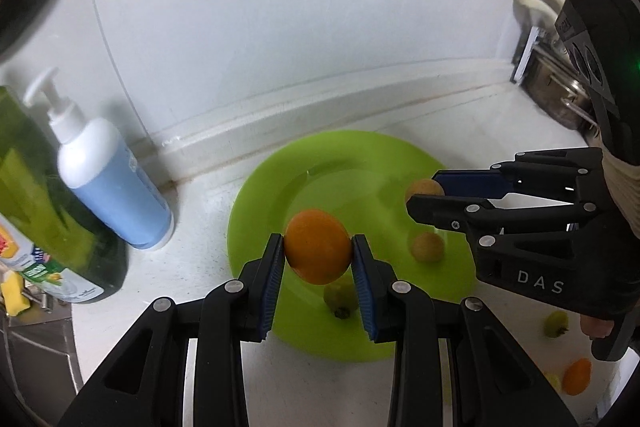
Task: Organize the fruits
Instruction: 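Carry the orange and kiwi over the lime-green plate and lower them, then open both grippers to release the fruits onto the plate and withdraw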
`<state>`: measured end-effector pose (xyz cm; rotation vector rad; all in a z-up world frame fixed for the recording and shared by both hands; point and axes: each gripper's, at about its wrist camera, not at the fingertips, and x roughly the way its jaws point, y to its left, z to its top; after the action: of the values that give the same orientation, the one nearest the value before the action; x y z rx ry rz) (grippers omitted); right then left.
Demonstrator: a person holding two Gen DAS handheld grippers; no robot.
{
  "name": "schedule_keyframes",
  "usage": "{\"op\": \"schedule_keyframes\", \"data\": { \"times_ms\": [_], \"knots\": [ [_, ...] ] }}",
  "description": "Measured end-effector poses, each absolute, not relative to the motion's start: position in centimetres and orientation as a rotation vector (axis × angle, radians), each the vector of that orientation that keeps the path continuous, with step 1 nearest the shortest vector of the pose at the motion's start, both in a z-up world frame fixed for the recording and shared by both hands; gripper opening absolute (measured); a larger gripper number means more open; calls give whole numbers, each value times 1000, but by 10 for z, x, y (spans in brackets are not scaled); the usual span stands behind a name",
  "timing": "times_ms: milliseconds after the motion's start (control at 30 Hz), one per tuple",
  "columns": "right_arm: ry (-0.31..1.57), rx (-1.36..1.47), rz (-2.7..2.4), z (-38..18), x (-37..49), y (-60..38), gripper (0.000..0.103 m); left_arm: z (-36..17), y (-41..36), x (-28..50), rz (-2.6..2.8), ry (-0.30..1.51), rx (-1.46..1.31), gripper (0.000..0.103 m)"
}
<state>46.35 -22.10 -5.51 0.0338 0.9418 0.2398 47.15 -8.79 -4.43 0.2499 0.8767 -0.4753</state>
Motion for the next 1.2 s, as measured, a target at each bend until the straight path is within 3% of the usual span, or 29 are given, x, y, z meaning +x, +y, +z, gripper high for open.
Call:
{"op": "schedule_keyframes", "data": {
  "times_ms": [633, 1200],
  "knots": [
    [1050, 34, 237, -95, 498, -219, 28, -88, -101, 509, -488, 1024, 242, 34],
    [1063, 40, 237, -103, 504, -215, 28, -93, -98, 515, -472, 1038, 232, 36]
  ]
}}
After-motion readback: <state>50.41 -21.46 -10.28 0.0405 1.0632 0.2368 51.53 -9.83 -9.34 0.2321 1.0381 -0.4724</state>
